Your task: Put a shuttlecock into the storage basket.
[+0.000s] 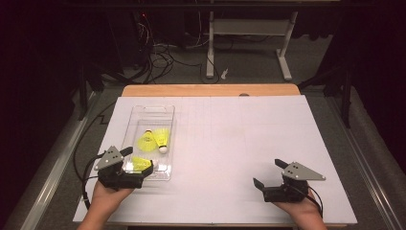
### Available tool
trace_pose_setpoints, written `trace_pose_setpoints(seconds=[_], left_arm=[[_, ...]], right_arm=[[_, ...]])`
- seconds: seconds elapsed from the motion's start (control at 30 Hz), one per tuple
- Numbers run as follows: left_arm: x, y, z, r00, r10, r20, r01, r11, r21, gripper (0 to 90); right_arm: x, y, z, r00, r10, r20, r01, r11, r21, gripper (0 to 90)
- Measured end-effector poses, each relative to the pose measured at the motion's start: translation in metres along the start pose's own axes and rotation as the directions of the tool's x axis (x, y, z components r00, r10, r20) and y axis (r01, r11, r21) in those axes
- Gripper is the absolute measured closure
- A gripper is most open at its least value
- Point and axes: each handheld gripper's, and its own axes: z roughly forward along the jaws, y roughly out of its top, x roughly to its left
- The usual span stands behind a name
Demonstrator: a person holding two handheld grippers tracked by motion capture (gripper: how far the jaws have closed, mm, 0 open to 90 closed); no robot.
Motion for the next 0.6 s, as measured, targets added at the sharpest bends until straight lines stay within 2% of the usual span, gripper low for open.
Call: trace_pose_setpoints(seconds=[0.33,0.6], left_arm=[[-0.0021,0.0007,-0.0051,0.9998,-0.020,-0.001,0.020,0.9992,-0.035,0.2],[-0.0046,0.0012,-0.0061,0.9999,-0.011,0.002,0.011,0.9991,-0.040,0.2]], right_arm=[[-0.0014,0.0009,-0.0045,0.9999,-0.012,-0.003,0.011,1.000,-0.017,0.2],[-0.0008,0.0015,-0.0052,0.9999,-0.014,-0.001,0.014,1.000,-0.020,0.2]])
